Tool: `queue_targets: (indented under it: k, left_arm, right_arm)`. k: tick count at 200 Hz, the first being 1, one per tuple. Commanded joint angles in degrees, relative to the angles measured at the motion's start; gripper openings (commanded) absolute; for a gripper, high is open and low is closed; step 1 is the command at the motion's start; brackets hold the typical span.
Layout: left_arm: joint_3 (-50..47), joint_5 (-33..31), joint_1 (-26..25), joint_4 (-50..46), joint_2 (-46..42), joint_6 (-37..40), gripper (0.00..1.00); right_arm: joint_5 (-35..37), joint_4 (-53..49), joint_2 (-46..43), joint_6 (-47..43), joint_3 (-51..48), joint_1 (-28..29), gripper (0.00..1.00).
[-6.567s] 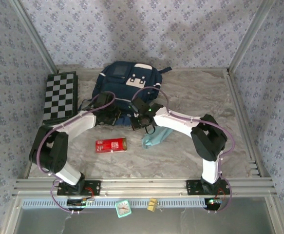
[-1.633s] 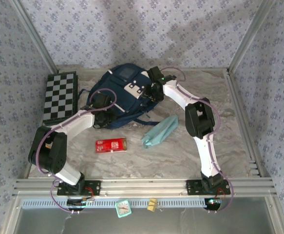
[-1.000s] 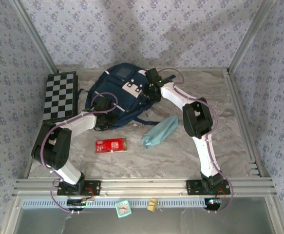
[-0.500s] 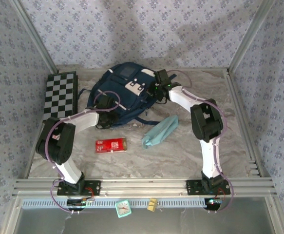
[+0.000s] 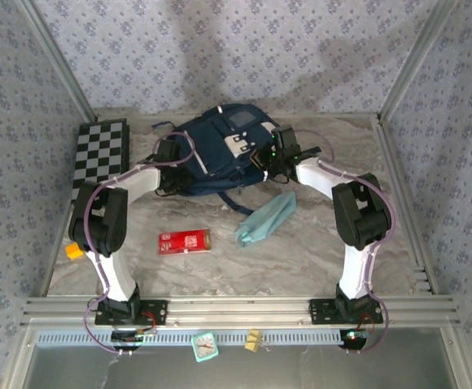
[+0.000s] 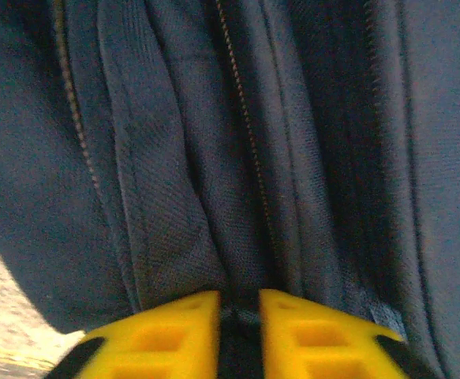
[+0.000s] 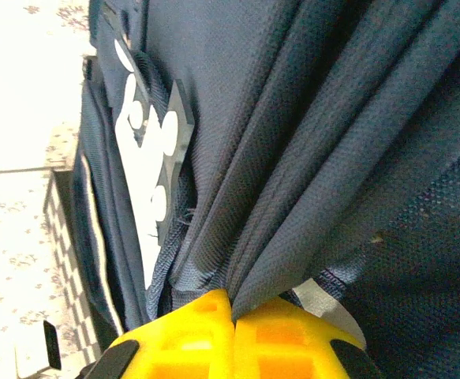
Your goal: Pack books, pencil case, and school supplies into a backpack
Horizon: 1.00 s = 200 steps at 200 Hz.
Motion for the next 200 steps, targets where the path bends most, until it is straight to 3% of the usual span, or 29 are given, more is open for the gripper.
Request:
queue_targets:
  k: [1,18,43,86,120,200]
  left_arm:
    - [2.3,-1.0,0.1,-6.8,-5.8,0.7,0.37]
    - [4.7,0.6,-1.2,-13.6,-9.2,-1.9,0.46]
    - [8.3,-1.0,-9.7,-17.5,-11.8,-4.3,0.5]
    - [18.7,1.2,-19.0,-19.2,-3.4,-6.0,0.51]
    - [24.3,3.2,-21.2,-17.1,3.4,-6.0,0.48]
    - [33.8,2.5,-20.8,-20.2,12.4,-6.4,0.4]
  right_arm:
    - [1.5,6.9,-3.9,2.2,-1.1,0.4,0.0]
    - [3.7,8.1,-5.3,2.4,-2.9,1.3,0.0]
    - [4.5,7.2,-5.7,2.1,-3.1,2.1,0.0]
    - [3.2,9.3,-5.8,3.3,-4.2,2.1,0.0]
    - [2.0,10.3,-6.8,4.0,-5.0,2.0,0.0]
    - [0.8,12.5,-6.4,5.6,-5.5,2.3,0.0]
